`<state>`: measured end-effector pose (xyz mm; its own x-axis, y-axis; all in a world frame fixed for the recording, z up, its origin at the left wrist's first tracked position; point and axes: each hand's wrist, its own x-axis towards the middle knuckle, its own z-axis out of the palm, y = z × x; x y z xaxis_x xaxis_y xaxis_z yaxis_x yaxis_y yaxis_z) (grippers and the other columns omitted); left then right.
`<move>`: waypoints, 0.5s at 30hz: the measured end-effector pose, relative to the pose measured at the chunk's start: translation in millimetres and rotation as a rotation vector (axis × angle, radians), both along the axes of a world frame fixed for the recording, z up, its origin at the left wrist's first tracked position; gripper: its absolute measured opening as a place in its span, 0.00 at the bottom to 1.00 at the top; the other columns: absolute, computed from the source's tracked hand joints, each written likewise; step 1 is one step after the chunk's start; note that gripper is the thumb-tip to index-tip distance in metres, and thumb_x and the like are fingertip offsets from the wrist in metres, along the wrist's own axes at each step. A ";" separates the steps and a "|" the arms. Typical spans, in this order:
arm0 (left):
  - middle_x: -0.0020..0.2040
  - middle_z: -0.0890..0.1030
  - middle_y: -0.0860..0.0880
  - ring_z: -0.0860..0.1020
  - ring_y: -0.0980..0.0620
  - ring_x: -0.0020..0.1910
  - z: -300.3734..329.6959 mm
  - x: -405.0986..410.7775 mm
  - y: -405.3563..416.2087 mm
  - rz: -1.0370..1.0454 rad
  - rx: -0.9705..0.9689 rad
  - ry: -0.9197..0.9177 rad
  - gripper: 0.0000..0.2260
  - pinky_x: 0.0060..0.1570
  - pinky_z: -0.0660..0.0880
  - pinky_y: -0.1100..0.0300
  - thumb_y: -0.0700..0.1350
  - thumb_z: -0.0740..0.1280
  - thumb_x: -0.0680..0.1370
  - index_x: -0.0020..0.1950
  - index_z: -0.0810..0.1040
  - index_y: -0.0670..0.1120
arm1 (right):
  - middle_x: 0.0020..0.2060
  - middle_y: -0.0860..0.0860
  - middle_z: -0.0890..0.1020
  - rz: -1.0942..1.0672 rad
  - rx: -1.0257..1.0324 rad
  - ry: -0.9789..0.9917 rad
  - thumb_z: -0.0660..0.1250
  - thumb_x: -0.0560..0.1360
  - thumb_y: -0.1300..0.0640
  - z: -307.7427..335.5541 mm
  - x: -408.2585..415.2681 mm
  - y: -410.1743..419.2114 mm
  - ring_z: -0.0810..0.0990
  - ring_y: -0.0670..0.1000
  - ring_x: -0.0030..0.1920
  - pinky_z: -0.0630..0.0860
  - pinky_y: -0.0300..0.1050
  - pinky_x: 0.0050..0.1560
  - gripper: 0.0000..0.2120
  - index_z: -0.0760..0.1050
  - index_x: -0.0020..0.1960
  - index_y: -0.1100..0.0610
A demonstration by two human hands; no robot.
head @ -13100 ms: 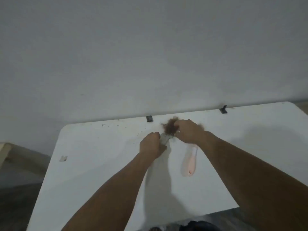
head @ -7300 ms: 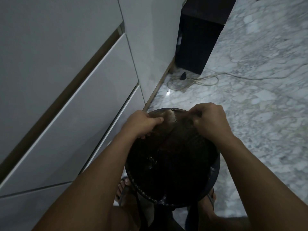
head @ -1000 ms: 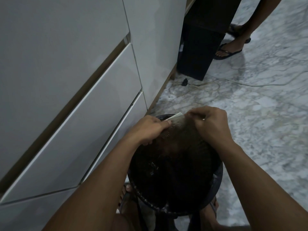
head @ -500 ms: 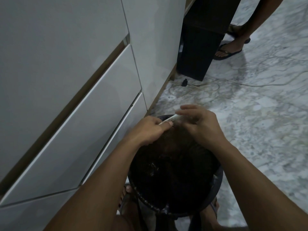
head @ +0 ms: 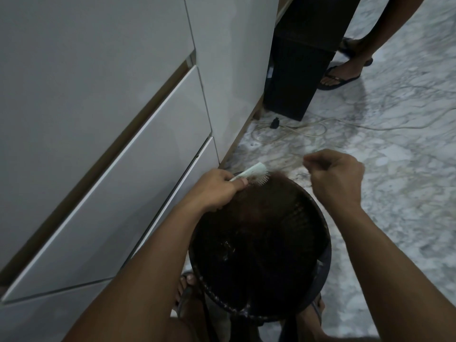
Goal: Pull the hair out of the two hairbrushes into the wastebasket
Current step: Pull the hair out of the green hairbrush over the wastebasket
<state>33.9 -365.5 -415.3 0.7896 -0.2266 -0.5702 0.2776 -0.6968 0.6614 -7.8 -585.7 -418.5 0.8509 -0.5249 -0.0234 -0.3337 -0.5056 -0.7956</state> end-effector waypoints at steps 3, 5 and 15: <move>0.32 0.75 0.48 0.74 0.51 0.28 -0.5 1.9 5.8 0.030 -0.037 0.001 0.14 0.26 0.67 0.63 0.56 0.65 0.79 0.50 0.83 0.46 | 0.38 0.49 0.84 0.051 0.035 0.074 0.71 0.73 0.62 1.2 -1.1 -3.7 0.83 0.48 0.41 0.81 0.50 0.51 0.06 0.84 0.46 0.54; 0.33 0.76 0.50 0.74 0.51 0.29 -0.9 1.6 4.7 0.043 -0.079 -0.004 0.13 0.27 0.67 0.62 0.56 0.66 0.79 0.49 0.83 0.48 | 0.43 0.49 0.84 0.193 0.079 0.169 0.71 0.72 0.64 2.7 -2.4 3.0 0.83 0.48 0.41 0.81 0.47 0.46 0.10 0.82 0.50 0.52; 0.29 0.78 0.57 0.75 0.61 0.26 -5.8 -2.6 -6.9 0.080 -0.200 -0.118 0.12 0.27 0.68 0.65 0.58 0.69 0.75 0.45 0.85 0.51 | 0.42 0.54 0.84 0.351 0.676 0.407 0.70 0.73 0.59 7.7 2.2 19.3 0.83 0.52 0.41 0.78 0.48 0.41 0.29 0.65 0.73 0.56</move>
